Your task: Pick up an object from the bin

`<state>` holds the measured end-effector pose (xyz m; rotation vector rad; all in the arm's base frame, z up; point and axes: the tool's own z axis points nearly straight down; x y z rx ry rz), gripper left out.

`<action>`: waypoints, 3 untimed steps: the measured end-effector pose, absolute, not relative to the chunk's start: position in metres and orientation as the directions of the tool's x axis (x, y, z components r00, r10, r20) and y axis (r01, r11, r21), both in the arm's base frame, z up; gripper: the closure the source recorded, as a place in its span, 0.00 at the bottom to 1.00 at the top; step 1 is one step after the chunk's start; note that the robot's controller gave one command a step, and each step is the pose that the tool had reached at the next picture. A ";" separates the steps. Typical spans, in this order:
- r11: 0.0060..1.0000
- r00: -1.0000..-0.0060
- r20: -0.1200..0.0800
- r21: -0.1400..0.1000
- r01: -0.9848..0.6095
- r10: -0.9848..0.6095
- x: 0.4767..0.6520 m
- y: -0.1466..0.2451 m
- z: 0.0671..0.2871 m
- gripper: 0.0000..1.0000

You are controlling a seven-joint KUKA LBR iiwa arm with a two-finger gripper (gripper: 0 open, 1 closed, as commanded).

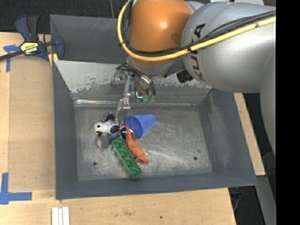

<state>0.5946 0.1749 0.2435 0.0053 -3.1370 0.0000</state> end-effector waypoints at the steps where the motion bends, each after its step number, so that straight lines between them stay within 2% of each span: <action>1: 1.000 -1.000 -0.004 0.001 0.000 0.000 0.596 0.174 0.248 0.00; 2: 0.995 -0.995 -0.006 0.003 0.102 0.102 0.591 0.169 0.203 0.00; 3: 0.996 -0.996 -0.003 0.000 0.091 0.091 0.579 0.165 0.162 0.00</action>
Offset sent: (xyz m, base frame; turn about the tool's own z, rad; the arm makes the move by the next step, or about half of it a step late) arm -0.0103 -0.0098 -0.0835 0.1960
